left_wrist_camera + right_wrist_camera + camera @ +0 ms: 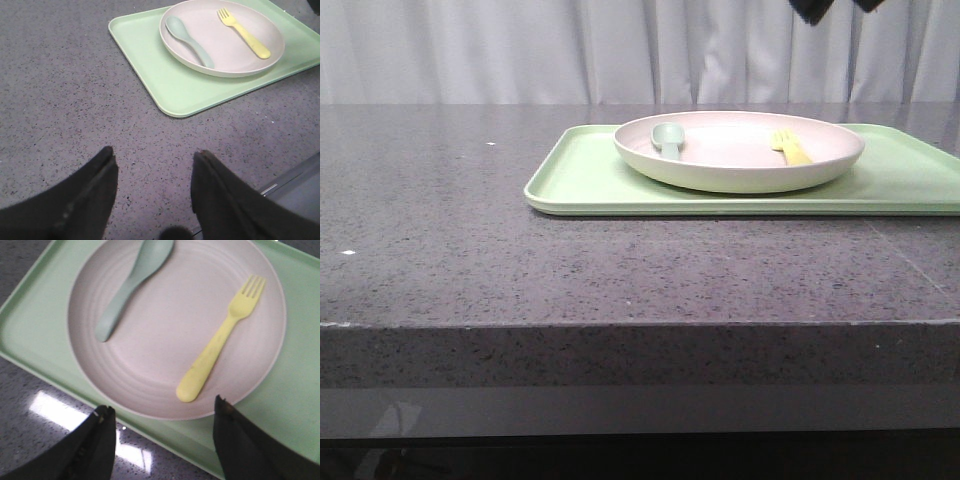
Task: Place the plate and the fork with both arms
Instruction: 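Lower the right gripper over the yellow fork on the plate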
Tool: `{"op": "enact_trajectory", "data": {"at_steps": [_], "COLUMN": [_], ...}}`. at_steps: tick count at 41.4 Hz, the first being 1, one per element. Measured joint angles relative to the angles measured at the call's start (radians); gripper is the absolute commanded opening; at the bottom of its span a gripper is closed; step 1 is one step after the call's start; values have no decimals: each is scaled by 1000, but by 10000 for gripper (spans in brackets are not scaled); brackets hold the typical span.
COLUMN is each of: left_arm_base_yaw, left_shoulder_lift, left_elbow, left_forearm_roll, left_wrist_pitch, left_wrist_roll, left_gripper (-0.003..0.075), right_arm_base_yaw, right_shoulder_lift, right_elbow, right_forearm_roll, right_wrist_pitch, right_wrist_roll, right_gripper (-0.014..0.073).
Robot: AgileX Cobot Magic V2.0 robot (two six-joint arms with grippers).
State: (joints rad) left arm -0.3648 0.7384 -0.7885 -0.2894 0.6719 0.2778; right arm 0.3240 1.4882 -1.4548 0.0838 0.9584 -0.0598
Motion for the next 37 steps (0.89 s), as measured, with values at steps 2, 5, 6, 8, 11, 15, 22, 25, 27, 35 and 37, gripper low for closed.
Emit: {"op": "enact_trajectory", "data": {"at_steps": [2,5,6,8,11,15,22,25,27,35,37], "left_arm_base_yaw": [0,0,0,0,0,0,0,0,0,0,0], "left_shoulder_lift": [0,0,0,0,0,0,0,0,0,0,0], "left_elbow": [0,0,0,0,0,0,0,0,0,0,0], "left_forearm_roll": [0,0,0,0,0,0,0,0,0,0,0], "left_wrist_pitch": [0,0,0,0,0,0,0,0,0,0,0], "left_wrist_roll": [0,0,0,0,0,0,0,0,0,0,0], "left_gripper": [347,347,347,347,347,347,347,347,347,347,347], "right_arm_base_yaw": [0,0,0,0,0,-4,-14,-14,-16,-41,-49], "right_shoulder_lift": [47,105,122,160,213,288,387,428,445,499,504], "right_elbow": [-40,-96,-118,-150,-209,-281,-384,-422,-444,-482,-483], "right_forearm_roll": [-24,-39,-42,-44,-46,-48,-55,-67,-69,-70,-71], "right_wrist_pitch": [28,73,90,113,153,205,270,275,277,279,279], "right_wrist_roll": [36,77,91,107,137,167,203,221,233,277,281], "right_gripper": [432,418,412,413,413,413,413,413,413,413,413]}}
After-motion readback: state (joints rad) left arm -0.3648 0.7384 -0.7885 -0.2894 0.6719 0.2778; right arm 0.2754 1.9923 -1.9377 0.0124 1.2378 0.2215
